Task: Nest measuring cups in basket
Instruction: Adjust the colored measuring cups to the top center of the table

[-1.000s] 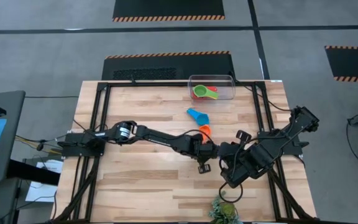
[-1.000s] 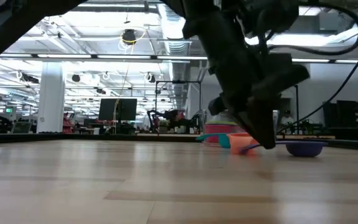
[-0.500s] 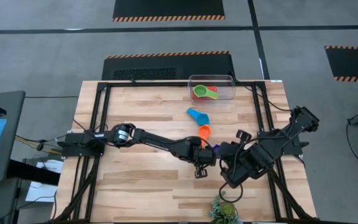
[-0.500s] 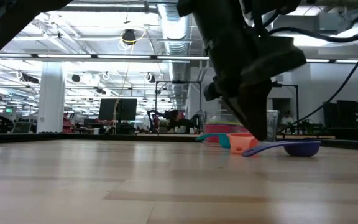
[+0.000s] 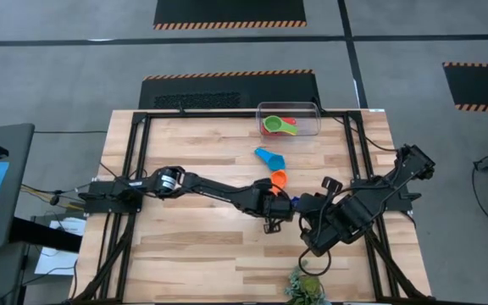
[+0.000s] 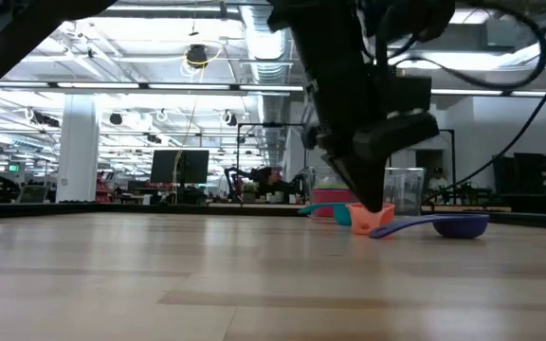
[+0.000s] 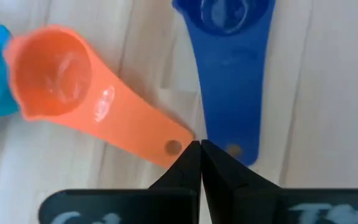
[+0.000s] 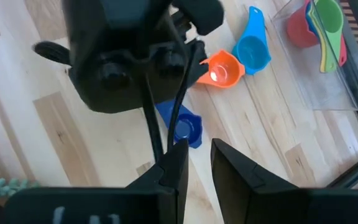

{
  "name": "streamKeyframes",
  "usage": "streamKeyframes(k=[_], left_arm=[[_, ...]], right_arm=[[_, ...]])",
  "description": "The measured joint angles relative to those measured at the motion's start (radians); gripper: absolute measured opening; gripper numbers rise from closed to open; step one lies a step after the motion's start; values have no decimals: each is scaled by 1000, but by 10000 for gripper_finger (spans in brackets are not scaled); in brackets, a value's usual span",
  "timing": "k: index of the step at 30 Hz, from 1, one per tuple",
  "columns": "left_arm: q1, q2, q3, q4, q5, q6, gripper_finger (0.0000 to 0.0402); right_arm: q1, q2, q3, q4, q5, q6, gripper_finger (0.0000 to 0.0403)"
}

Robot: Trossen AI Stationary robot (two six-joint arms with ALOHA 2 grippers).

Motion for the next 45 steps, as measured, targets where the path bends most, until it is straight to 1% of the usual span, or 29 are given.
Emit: streamKeyframes(k=[3,6,9,12,13,15,17,18,19,20,23,25,27,29,33,35,38,41,45], left_arm=[[3,4,-14,-9,27,-19,0],[5,3,-13,36,75,-18,0],[5,3,-12,146,134,-21,0],[5,3,18,254,211,-40,0],[5,3,24,276,221,-46,0],[-1,3,37,247,191,-56,0],[-8,3,60,154,127,-60,0],[-9,3,69,114,117,-48,0],[-10,1,72,89,123,-34,0],[-10,0,72,70,153,-19,0],[-14,0,33,74,266,2,0],[-25,0,-6,118,280,4,0],[-30,0,-33,137,275,2,0],[-30,0,-58,161,229,0,0],[-2,2,-76,172,29,0,0],[14,2,-75,204,-34,-9,0],[28,3,-52,207,-43,-39,0],[14,2,-20,207,-41,-45,0],[0,2,-10,167,6,-3,0]], right_arm=[[0,0,0,0,0,0,92],[0,0,0,0,0,0,92],[0,0,0,0,1,0,92],[0,0,0,0,4,-2,92],[0,0,0,-1,5,-2,92],[0,0,0,-1,5,-3,92],[0,0,0,2,5,-2,92],[0,0,0,0,5,-2,92],[0,0,0,0,5,-2,92],[1,0,0,0,5,-1,92],[1,0,0,0,5,0,92],[1,0,0,0,4,0,92],[1,0,0,0,4,0,92],[1,0,0,0,4,0,92],[1,0,0,0,4,0,92],[1,0,0,0,5,0,92],[0,0,0,0,5,0,92],[0,0,1,4,13,0,92],[0,0,1,2,8,0,92]])
